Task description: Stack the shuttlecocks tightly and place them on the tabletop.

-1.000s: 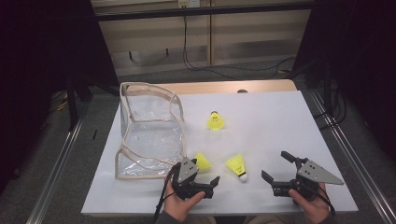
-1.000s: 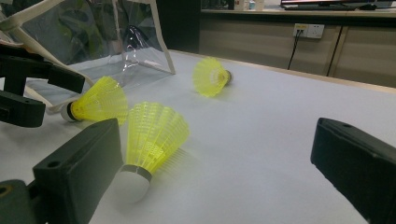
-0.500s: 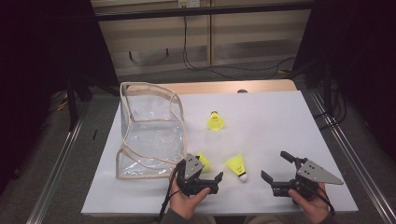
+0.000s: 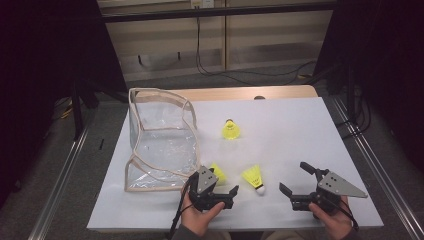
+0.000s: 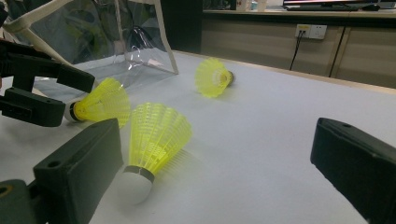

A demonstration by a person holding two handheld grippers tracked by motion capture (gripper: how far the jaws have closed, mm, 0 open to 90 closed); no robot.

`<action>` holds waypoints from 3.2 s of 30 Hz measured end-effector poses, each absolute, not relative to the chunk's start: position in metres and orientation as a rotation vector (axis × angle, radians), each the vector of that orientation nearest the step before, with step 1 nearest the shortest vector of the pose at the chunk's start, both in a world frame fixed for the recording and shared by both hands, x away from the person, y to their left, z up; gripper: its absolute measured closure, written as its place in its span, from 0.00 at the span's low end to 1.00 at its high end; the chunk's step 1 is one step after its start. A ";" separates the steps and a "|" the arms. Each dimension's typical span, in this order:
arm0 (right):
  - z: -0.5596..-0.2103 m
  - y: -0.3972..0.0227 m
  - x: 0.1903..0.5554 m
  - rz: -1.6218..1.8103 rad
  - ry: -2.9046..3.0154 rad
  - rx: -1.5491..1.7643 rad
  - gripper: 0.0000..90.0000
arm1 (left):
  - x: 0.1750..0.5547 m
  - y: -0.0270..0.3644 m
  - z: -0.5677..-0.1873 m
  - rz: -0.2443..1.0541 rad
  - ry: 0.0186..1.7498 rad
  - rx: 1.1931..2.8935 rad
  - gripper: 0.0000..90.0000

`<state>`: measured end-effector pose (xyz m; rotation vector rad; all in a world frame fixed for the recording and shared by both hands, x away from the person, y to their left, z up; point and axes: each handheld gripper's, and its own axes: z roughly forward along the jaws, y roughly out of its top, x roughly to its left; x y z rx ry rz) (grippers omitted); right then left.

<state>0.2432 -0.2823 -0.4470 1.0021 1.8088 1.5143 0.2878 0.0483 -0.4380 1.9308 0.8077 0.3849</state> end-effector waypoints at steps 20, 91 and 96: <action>-0.447 -0.282 0.243 1.520 1.813 1.001 0.02 | 0.290 0.035 -0.443 0.551 0.865 1.956 0.17; -0.447 -0.283 0.244 1.528 1.813 0.997 0.02 | 0.285 0.036 -0.429 0.537 0.941 1.939 0.52; -0.447 -0.283 0.244 1.532 1.811 0.996 0.02 | 0.286 0.036 -0.428 0.548 0.964 1.929 0.46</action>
